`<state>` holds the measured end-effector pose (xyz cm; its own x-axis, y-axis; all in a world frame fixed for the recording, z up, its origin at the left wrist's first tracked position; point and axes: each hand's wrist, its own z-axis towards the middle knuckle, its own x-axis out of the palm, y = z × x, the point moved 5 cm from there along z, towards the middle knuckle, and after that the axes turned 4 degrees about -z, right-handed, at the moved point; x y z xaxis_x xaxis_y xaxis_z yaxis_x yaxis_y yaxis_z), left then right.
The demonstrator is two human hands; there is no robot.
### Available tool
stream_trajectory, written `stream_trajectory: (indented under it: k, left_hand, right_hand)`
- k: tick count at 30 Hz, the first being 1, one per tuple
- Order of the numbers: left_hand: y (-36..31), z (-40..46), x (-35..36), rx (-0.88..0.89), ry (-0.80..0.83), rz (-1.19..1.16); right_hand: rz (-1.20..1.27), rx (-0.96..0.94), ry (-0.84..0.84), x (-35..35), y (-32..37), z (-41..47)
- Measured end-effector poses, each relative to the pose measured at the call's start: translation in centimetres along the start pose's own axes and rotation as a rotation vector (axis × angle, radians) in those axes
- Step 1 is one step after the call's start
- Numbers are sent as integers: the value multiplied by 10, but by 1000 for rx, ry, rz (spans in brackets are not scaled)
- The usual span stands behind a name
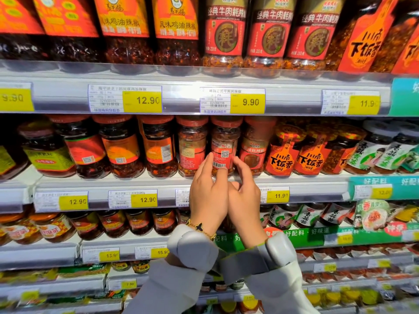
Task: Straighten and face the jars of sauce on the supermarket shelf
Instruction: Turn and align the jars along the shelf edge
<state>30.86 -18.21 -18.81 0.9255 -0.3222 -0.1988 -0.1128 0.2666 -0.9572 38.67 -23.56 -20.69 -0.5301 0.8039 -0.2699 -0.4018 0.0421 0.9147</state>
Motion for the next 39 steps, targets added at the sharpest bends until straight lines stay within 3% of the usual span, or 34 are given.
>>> stream_trajectory:
  k: [7, 10, 16, 26, 32, 39]
  left_hand:
    - [0, -6, -1, 52, -65, 27]
    - [-1, -5, -1, 62, -77, 14]
    - [3, 3, -5, 12, -76, -24]
    - [-1, 0, -3, 44, -108, 37]
    - [1, 7, -2, 0, -68, 36]
    - [-3, -7, 2, 63, -135, 51]
  right_hand:
    - [-4, -44, 2, -4, -2, 0]
    - [-29, -40, 76, 4, 4, 5]
    - [57, -37, -10, 3, -2, 0]
    - [2, -68, 45, 7, 1, 9]
    - [100, -75, -27, -5, -3, 0]
    - [5, -91, 87, 0, -1, 5]
